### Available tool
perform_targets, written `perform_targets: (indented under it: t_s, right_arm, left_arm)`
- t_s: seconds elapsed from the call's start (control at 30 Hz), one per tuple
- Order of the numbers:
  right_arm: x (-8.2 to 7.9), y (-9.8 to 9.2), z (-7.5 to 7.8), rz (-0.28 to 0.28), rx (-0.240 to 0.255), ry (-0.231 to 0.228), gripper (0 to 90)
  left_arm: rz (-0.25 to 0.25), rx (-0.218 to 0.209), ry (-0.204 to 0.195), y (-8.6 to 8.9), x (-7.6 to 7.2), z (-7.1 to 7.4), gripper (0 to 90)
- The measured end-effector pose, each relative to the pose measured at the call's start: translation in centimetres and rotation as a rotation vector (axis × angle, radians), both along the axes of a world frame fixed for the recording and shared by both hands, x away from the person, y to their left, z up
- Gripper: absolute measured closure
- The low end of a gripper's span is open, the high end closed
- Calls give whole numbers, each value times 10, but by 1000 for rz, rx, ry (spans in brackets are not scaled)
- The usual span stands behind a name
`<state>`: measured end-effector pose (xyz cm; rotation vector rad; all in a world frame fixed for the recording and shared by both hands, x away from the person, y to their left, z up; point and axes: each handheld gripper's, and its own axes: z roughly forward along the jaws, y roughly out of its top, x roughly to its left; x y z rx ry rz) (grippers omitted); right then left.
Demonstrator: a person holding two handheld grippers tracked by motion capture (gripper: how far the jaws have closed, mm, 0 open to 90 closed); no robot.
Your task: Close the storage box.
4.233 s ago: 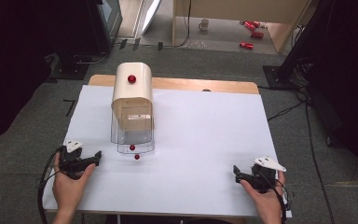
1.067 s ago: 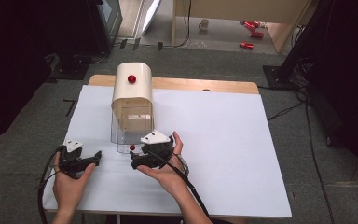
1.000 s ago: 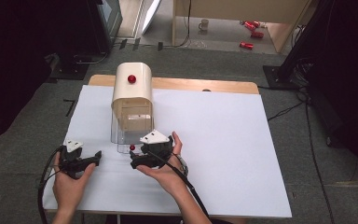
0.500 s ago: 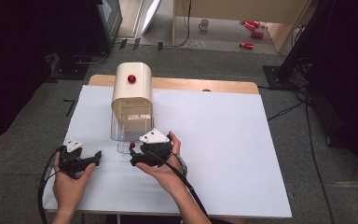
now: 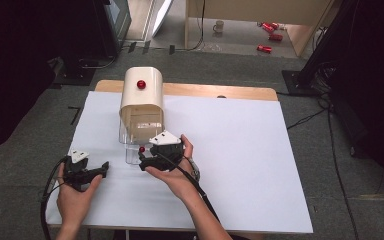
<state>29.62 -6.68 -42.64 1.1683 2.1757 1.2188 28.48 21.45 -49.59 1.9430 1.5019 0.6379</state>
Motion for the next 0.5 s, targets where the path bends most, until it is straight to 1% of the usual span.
perform_targets:
  t_s: [0.13,0.33,0.43,0.5]
  right_arm:
    - [8,1,-2,12,10,30,27]
    - [15,2,-2,26,12,57,0]
    - [16,2,0,22,9,46,7]
    - [16,0,4,6,29,31,28]
  left_arm:
    - [0,0,-1,0,0,0,145]
    - [0,0,-2,0,0,0,144]
    - [0,0,-2,0,0,0,144]
    - [-2,2,0,0,0,0,144]
